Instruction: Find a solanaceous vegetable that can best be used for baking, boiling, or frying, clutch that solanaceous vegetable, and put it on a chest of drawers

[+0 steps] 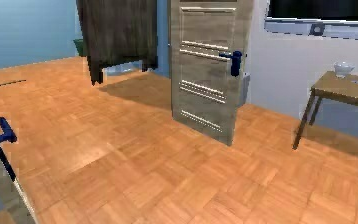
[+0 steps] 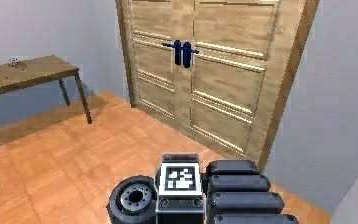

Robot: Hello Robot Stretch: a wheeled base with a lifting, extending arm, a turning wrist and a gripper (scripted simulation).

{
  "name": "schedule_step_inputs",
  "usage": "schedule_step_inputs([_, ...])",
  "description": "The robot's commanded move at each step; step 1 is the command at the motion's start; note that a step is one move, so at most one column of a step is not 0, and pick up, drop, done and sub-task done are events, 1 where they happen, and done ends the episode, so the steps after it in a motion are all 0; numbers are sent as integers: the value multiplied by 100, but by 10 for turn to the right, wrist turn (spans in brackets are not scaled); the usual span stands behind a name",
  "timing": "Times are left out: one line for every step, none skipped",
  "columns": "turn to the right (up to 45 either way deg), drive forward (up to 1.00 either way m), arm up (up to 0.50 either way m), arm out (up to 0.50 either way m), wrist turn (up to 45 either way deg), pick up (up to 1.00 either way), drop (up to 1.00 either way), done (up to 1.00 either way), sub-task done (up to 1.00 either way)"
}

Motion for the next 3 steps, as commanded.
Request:
schedule_step_inputs([-150, 0, 0, 0, 0, 0, 0, 0, 0])
schedule_step_inputs([0, 30, 0, 0, 0, 0, 0, 0, 0])
schedule_step_inputs([30, 0, 0, 0, 0, 0, 0, 0, 0])
